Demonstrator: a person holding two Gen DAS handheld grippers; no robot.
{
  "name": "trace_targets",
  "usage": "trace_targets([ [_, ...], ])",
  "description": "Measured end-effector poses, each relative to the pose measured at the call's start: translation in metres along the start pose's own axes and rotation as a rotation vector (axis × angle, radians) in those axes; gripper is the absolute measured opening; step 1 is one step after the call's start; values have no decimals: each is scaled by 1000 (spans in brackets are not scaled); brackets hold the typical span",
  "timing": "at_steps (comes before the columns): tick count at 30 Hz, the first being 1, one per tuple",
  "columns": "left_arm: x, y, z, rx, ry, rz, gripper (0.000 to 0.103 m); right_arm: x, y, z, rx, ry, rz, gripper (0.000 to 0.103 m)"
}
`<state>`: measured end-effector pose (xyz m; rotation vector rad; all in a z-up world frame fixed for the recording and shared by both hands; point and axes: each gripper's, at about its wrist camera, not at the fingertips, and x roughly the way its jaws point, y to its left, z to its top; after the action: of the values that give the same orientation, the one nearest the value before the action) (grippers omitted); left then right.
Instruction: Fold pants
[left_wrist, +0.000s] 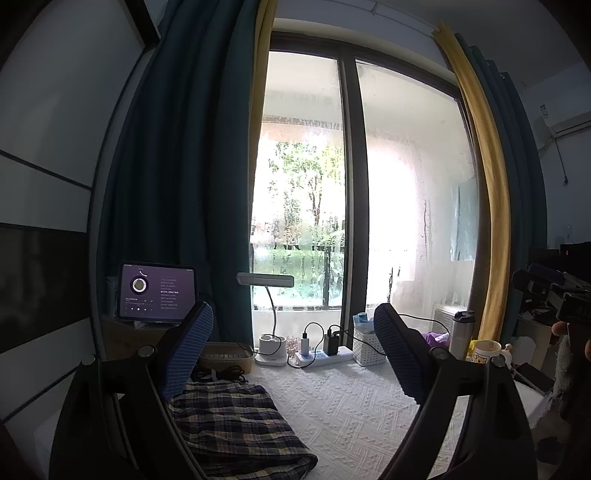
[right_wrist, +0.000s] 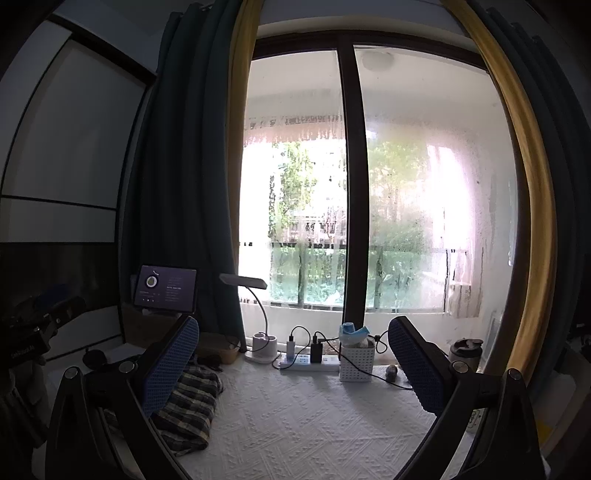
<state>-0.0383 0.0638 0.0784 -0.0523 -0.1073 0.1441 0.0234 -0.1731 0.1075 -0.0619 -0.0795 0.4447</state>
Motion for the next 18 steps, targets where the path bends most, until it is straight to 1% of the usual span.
trace_targets([
  [2,1,1,-1,-6,7,0,89,1,1,-2,-2,0,-4,103],
  [6,3,3,-3,-11,14,8,94,4,2,-6,-7,9,-7,103],
  [11,5,2,-5,-6,24,27,94,4,2,-7,-5,17,-7,103],
  [18,6,-3,-6,4,34,33,94,6,0,-7,-1,24,-8,103],
])
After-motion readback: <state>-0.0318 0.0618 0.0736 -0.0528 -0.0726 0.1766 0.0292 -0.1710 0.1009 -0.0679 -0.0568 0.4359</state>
